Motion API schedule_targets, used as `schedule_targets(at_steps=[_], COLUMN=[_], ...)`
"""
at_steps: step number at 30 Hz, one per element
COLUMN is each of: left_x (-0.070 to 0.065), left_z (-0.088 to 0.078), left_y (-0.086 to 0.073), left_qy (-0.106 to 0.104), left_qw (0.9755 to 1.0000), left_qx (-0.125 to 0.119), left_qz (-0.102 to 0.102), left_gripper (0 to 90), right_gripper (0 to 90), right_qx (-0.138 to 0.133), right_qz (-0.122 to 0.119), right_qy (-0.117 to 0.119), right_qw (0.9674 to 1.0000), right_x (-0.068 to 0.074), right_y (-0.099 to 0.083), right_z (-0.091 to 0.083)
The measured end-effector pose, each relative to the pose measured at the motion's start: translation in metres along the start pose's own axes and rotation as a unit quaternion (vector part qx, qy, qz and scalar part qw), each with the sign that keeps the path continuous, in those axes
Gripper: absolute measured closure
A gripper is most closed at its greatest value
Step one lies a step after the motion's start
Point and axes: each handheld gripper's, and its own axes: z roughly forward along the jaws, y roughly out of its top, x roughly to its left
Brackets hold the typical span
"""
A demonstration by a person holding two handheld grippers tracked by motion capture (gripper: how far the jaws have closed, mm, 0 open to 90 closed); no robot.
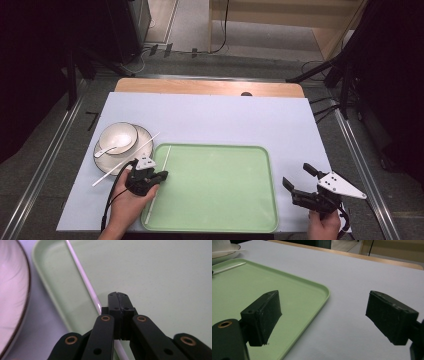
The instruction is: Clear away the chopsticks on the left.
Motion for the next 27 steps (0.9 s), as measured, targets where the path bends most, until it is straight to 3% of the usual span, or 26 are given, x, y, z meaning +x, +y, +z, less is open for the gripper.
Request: schedule_targets(at_steps=[4, 6, 16, 20, 24, 27], left_x=[0.0042, 0.0060, 0.0047, 0.0052, 0.0077, 0.0084], left_z=[-0.0038, -0.0052, -0.0039, -0.0042, -0.0048, -0.0079], left_y=[-0.0025, -0.0042, -0.0056, -0.0057, -0.0063, -0.0059], left_qy=[0.002, -0.007, -0.007, -0.013, -0.053, -0.063], left_qw=[1.0000, 1.0000, 0.9998, 0.9998, 0.9983, 0.9974], left_qx=[0.002, 0.000, -0.005, -0.005, -0.006, -0.009], left_qz=[-0.001, -0.007, 0.016, 0.016, 0.023, 0.033], left_gripper=[90.0, 90.0, 89.7, 88.4, 75.1, 63.8], right_gripper=[13.1, 13.1, 13.1, 13.1, 13.1, 13.1], right_qx=[-0.001, -0.001, 0.001, 0.002, 0.004, 0.007], right_qz=[0.001, 0.000, -0.001, -0.001, -0.002, -0.001], right_qy=[0.001, 0.001, 0.004, 0.004, 0.006, 0.007], right_qw=[1.0000, 1.0000, 1.0000, 1.0000, 1.0000, 1.0000], right_x=[-0.0005, -0.0004, 0.0019, 0.0025, 0.0028, 0.0021], right_y=[0.0002, 0.0002, 0.0005, 0.0006, 0.0005, 0.0003], right_z=[0.0000, 0.0000, 0.0028, 0.0033, 0.0042, 0.0045])
